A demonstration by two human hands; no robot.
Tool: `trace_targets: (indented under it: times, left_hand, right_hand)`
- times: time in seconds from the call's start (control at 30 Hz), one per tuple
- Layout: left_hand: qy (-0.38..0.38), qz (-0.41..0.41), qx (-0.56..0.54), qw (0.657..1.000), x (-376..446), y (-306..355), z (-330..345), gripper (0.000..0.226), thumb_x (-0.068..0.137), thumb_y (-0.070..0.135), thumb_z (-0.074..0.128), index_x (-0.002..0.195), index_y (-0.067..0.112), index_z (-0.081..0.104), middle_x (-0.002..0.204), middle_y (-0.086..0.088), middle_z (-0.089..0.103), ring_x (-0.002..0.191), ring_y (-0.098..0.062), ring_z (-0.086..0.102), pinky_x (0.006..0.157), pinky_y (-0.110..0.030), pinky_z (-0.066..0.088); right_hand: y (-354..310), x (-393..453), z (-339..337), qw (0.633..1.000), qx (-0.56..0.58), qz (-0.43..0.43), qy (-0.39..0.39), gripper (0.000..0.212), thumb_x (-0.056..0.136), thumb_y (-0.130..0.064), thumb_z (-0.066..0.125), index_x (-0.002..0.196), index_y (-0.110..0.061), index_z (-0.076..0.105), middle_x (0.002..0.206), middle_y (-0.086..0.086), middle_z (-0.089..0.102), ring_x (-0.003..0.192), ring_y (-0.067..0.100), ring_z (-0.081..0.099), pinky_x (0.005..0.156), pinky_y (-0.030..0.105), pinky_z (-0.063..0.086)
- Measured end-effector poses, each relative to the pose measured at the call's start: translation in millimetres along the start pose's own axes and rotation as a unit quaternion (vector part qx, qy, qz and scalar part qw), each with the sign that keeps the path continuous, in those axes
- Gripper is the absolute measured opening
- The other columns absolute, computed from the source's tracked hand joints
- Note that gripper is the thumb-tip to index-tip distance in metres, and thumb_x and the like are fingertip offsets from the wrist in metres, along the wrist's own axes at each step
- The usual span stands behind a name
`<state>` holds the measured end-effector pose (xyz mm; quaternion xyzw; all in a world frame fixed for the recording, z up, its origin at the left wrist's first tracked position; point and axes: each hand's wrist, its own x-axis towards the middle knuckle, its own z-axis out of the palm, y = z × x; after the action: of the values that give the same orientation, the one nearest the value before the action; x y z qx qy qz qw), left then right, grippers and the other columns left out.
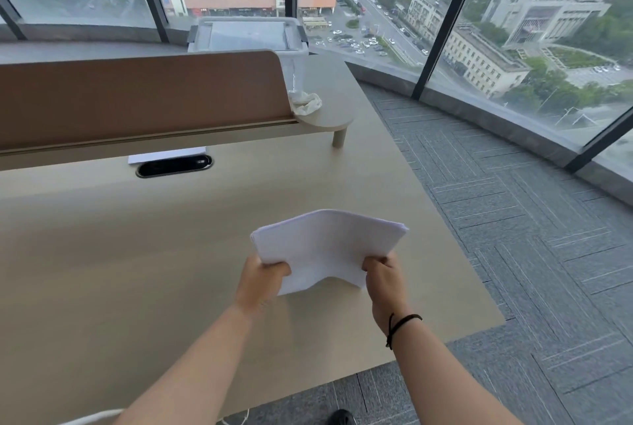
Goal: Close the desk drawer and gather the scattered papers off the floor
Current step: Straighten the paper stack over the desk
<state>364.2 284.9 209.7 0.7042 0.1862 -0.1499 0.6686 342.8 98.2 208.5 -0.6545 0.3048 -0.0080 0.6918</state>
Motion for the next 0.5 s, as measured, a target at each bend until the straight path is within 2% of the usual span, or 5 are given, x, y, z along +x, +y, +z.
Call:
trace_targets:
  times: [0.17, 0.27, 0.33, 0.4, 0.5]
  left_hand:
    - [-0.034, -0.015, 0.001, 0.999, 10, 3, -8, 0.021, 0.082, -0.010, 0.053, 0.084, 0.007, 0.067, 0.078, -0.004, 0.063, 0.071, -0.017, 0.056, 0.061, -0.027, 0.042]
    - [-0.030, -0.019, 0.035, 0.999, 19, -3, -11, 0.019, 0.079, -0.013, 0.047, 0.085, -0.001, 0.061, 0.076, -0.006, 0.058, 0.071, -0.022, 0.051, 0.061, -0.030, 0.038]
    - [-0.006, -0.026, 0.052, 0.998, 26, -7, -8, 0.015, 0.075, -0.011, 0.042, 0.082, -0.002, 0.053, 0.073, -0.008, 0.050, 0.070, -0.022, 0.044, 0.063, -0.032, 0.032]
    - [0.003, -0.025, 0.041, 0.999, 33, -8, -2, 0.016, 0.073, -0.007, 0.040, 0.083, 0.000, 0.052, 0.072, -0.008, 0.050, 0.069, -0.021, 0.043, 0.064, -0.033, 0.032]
    - [0.014, -0.026, 0.026, 0.999, 56, -5, 11, 0.029, 0.068, 0.003, 0.042, 0.088, 0.007, 0.062, 0.076, -0.009, 0.063, 0.069, -0.022, 0.052, 0.064, -0.032, 0.040]
  right_hand:
    - [-4, 5, 5, 1.000, -0.020, 0.014, 0.014, 0.032, 0.089, 0.006, 0.041, 0.087, -0.020, 0.059, 0.087, 0.001, 0.059, 0.077, 0.016, 0.051, 0.066, 0.028, 0.040]
    - [4, 9, 10, 0.996, -0.073, 0.040, -0.017, 0.037, 0.087, 0.008, 0.038, 0.095, -0.022, 0.059, 0.092, 0.000, 0.061, 0.078, 0.016, 0.051, 0.067, 0.028, 0.040]
    - [13, 14, 13, 0.992, -0.103, 0.051, -0.042, 0.041, 0.085, 0.008, 0.033, 0.093, -0.021, 0.061, 0.090, 0.003, 0.062, 0.081, 0.017, 0.050, 0.075, 0.032, 0.044]
    - [18, 21, 15, 0.992, -0.111, 0.048, -0.041, 0.034, 0.085, 0.004, 0.032, 0.095, -0.013, 0.060, 0.087, 0.012, 0.061, 0.083, 0.018, 0.049, 0.083, 0.038, 0.048]
    - [15, 44, 12, 0.994, -0.096, 0.051, -0.001, 0.022, 0.091, -0.005, 0.041, 0.095, -0.012, 0.061, 0.090, -0.001, 0.065, 0.083, 0.018, 0.056, 0.074, 0.033, 0.046]
